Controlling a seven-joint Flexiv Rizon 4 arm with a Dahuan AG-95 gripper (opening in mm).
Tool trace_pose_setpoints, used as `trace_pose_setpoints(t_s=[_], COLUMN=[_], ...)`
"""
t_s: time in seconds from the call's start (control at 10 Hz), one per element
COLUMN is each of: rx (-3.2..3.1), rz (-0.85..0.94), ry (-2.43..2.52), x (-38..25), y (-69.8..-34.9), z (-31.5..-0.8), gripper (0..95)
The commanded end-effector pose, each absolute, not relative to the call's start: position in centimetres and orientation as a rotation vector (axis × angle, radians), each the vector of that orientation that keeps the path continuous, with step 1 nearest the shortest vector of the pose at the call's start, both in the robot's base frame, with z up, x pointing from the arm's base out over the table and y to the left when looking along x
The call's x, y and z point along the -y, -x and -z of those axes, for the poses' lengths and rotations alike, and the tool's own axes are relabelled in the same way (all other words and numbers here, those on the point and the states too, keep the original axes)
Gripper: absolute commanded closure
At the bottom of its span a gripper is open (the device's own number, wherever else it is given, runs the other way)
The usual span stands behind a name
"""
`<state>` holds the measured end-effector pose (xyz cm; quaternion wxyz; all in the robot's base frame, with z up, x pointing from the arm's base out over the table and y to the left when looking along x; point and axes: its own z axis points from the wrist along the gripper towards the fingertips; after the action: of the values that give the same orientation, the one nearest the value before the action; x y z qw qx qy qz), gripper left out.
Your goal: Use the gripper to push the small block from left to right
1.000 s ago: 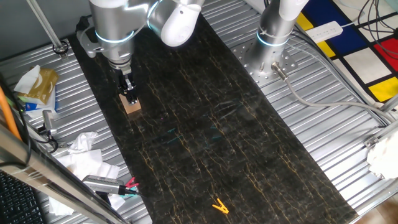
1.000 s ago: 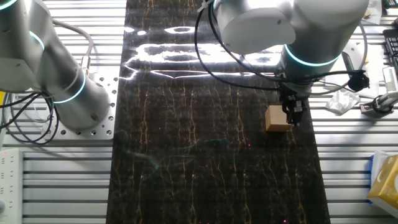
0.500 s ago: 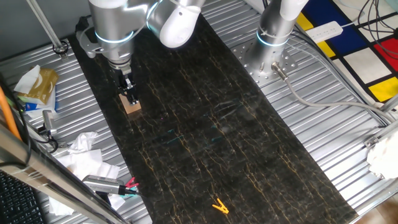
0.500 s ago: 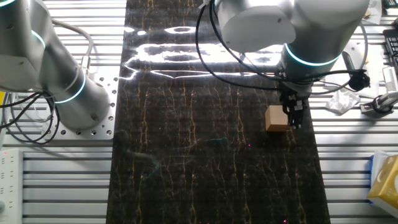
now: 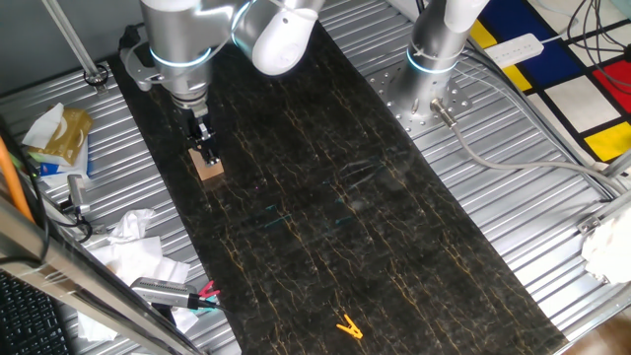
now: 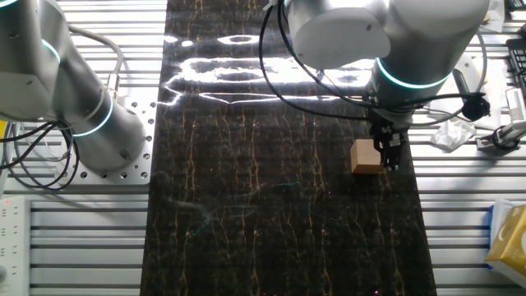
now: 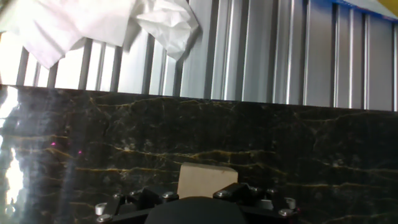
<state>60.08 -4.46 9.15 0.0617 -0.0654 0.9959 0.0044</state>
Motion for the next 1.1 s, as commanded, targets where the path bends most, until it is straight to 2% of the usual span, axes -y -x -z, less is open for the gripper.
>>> trace_pose_setpoints(t_s=[0.1,0.6,0.7,1.1], rx=[-2.997,-3.003,-3.004,-3.01], rz=[-0.022,-0.021,-0.02,0.012], ry=[0.216,0.224,0.227,0.201], x=[4.5,4.86,4.86,4.86], y=[-60.08,-60.07,-60.07,-60.07], z=[-9.14,-9.33,-9.33,-9.33], gripper=[0.0,0.0,19.0,19.0])
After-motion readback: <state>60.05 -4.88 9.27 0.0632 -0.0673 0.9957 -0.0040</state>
